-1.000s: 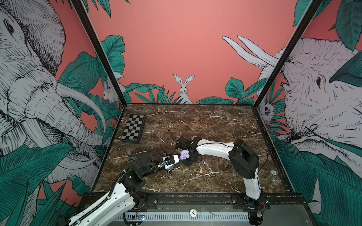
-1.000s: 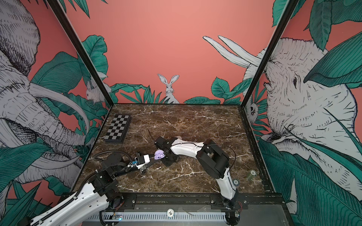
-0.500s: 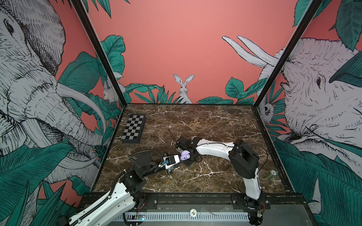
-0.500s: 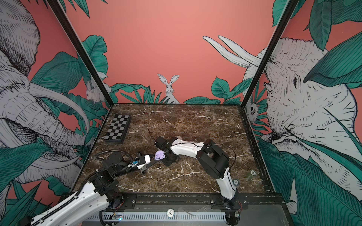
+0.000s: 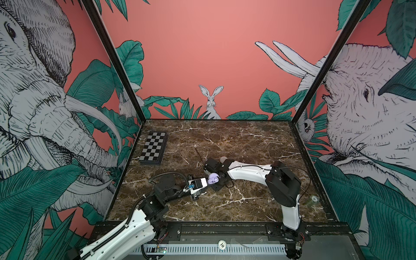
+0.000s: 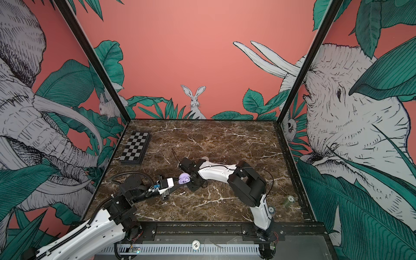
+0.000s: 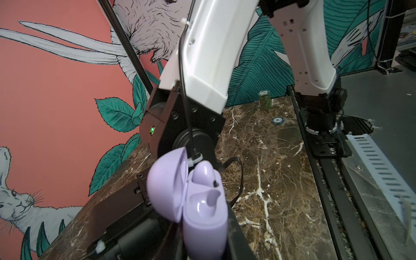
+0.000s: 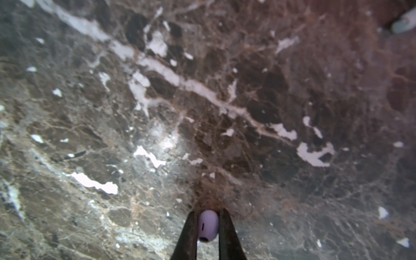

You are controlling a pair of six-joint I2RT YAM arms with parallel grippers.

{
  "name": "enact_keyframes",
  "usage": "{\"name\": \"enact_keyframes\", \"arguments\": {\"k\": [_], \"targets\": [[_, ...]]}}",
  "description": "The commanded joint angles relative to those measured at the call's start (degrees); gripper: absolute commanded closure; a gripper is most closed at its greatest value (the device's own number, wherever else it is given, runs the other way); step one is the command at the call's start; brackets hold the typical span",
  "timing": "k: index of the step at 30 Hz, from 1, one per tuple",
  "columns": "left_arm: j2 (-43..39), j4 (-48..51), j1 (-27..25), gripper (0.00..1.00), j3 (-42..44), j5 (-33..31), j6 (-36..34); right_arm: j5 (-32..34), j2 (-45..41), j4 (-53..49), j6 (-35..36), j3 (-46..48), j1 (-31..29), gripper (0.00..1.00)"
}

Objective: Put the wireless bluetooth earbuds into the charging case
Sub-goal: 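Close the right gripper on the lavender earbud, then lift the lavender earbud and carry it toward the case in the left gripper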

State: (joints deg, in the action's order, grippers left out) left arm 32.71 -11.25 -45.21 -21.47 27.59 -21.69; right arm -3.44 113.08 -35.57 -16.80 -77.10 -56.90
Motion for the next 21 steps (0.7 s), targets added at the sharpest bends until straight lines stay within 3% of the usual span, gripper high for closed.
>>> {"name": "enact_keyframes", "arguments": {"k": [1, 21], "targets": [[0.00, -0.87, 0.12, 1.00, -0.23, 0.17, -0.81, 1.61, -1.49, 0.31, -1.78, 1.56, 0.63, 0.89], [0.12, -0.66, 0.12, 1.00, -0.12, -0.04, -0.62, -1.34, -8.55, 4.08, -5.33, 7.50, 4.92, 0.90]]}}
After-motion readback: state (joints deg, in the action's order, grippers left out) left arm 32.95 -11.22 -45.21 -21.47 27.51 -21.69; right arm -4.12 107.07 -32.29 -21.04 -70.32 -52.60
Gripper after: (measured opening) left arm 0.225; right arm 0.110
